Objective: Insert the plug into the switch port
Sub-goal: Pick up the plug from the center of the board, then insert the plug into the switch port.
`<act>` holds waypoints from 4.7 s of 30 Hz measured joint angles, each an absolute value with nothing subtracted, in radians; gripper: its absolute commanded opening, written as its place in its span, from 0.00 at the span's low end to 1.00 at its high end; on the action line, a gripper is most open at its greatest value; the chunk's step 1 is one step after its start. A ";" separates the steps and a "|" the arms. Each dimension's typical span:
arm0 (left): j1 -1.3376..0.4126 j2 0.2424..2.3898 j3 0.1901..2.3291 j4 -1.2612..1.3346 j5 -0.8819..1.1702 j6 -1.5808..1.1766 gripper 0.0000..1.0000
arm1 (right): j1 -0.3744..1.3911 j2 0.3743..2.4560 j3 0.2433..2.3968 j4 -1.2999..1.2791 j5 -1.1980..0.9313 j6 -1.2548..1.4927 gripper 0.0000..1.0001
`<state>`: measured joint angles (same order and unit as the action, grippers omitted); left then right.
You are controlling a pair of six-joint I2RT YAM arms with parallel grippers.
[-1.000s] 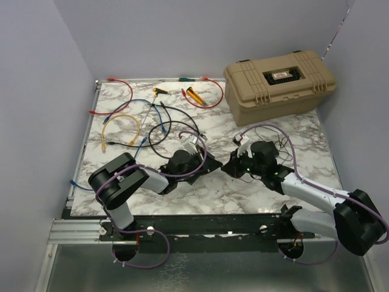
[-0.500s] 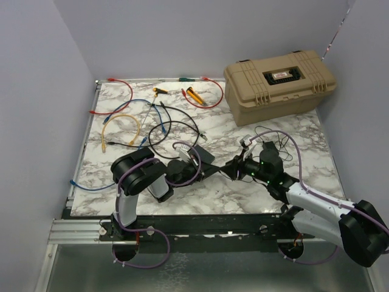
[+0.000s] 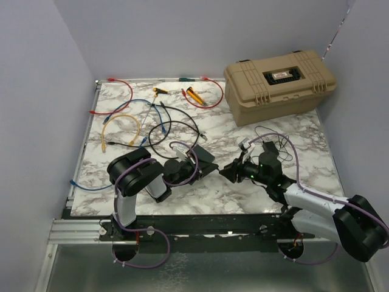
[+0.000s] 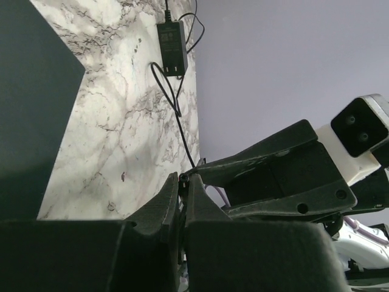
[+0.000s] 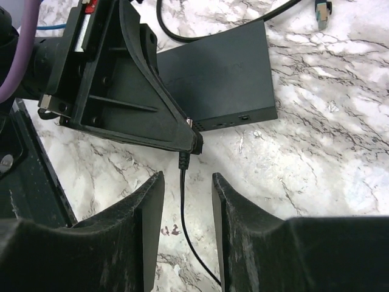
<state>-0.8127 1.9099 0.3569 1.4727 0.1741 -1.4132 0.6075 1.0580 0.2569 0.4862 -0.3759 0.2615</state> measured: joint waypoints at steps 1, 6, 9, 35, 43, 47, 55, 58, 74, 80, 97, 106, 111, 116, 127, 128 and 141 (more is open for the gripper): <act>-0.813 1.905 0.357 1.472 0.174 -1.414 0.00 | 0.607 1.068 0.257 0.496 -0.381 0.263 0.39; -0.813 1.881 0.357 1.474 0.174 -1.413 0.00 | 0.607 1.123 0.260 0.542 -0.406 0.271 0.34; -0.813 1.869 0.357 1.475 0.174 -1.413 0.00 | 0.607 1.148 0.261 0.568 -0.415 0.277 0.33; -0.815 1.855 0.351 1.475 0.173 -1.392 0.15 | 0.607 1.181 0.293 0.623 -0.442 0.267 0.01; -0.753 1.782 0.373 1.370 0.218 -1.271 0.37 | 0.608 1.169 0.338 0.517 -0.429 0.206 0.01; -0.712 1.685 0.445 1.142 0.222 -1.111 0.53 | 0.607 1.198 0.351 0.482 -0.416 0.184 0.01; -0.706 1.551 0.704 0.551 0.080 -0.703 0.70 | 0.607 1.303 0.360 0.471 -0.389 0.157 0.01; -0.704 1.556 0.749 0.427 0.034 -0.611 0.72 | 0.607 1.332 0.360 0.478 -0.377 0.154 0.01; -0.649 1.718 0.887 0.116 -0.012 -0.349 0.73 | 0.608 1.404 0.350 0.587 -0.307 0.129 0.01; -0.647 1.740 0.925 0.090 -0.010 -0.308 0.71 | 0.608 1.445 0.351 0.607 -0.290 0.125 0.01; -0.659 1.705 0.935 0.009 -0.027 -0.269 0.68 | 0.610 1.532 0.377 0.636 -0.282 0.110 0.01; -0.668 1.694 0.935 -0.006 -0.035 -0.264 0.63 | 0.616 1.532 0.377 0.636 -0.282 0.104 0.01; -0.668 1.704 0.935 -0.007 -0.031 -0.263 0.63 | 0.616 1.532 0.377 0.636 -0.282 0.103 0.01; -0.668 1.720 0.940 0.013 -0.011 -0.263 0.62 | 0.619 1.532 0.377 0.636 -0.282 0.102 0.01; -0.649 1.750 0.956 0.038 0.065 -0.263 0.61 | 0.627 1.532 0.385 0.643 -0.281 0.073 0.01; -0.649 1.752 0.957 0.041 0.066 -0.262 0.61 | 0.627 1.534 0.391 0.643 -0.281 0.070 0.01; -0.649 1.755 0.958 0.047 0.067 -0.260 0.62 | 0.627 1.550 0.420 0.640 -0.281 0.059 0.01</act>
<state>-0.6487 1.7546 0.9577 0.0467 0.0669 -0.2596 0.6273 1.5497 0.4198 0.6403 -0.2810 0.0586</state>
